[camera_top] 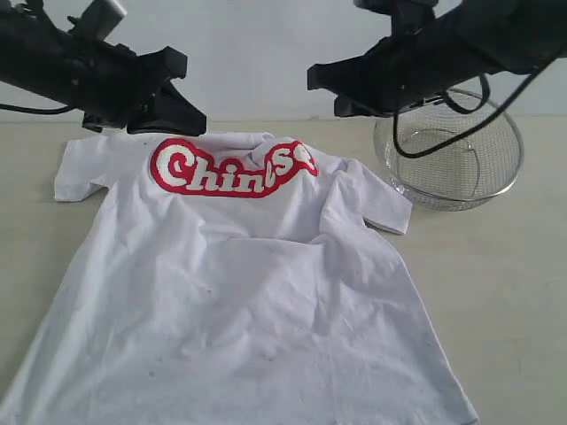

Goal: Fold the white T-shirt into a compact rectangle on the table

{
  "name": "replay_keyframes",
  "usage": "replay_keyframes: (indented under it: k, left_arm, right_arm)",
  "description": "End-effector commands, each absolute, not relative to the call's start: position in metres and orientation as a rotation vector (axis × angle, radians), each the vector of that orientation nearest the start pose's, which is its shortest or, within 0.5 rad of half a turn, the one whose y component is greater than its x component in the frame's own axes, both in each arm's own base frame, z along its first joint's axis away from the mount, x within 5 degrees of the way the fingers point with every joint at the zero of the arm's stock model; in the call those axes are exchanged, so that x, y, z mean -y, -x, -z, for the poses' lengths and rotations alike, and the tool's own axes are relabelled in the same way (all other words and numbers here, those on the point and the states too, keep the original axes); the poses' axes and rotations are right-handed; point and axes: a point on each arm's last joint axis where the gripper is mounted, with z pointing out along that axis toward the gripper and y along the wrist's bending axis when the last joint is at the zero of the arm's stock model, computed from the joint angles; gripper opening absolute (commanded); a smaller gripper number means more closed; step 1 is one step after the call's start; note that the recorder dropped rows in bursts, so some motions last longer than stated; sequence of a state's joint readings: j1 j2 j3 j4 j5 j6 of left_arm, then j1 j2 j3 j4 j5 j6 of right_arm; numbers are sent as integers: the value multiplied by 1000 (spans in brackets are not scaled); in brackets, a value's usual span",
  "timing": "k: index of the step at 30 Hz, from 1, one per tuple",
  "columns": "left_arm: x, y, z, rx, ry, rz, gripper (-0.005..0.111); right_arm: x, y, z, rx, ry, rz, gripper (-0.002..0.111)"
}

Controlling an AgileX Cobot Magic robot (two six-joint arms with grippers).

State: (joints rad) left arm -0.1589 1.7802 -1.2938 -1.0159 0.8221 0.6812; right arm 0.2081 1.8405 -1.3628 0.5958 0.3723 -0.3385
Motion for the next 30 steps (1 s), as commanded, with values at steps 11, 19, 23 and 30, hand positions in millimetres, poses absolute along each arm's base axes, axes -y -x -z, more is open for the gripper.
replay_keyframes:
  k: [11,19,23,30]
  left_arm:
    - [123,-415,-195,-2523,-377,894,5]
    - [125,-423,-202,-2480,-420,878,5]
    - [124,-423,-202,-2483,-427,875,5]
    - [124,-419,-200,-2513,-487,874,5]
  right_arm:
    - [-134,-485,-178,-2457,234,-533,1]
    - [-140,-483,-140,-2570,253,-566,1]
    - [-152,-476,-136,-2610,337,-591,1]
    - [-184,-461,-135,-2633,479,-618,1]
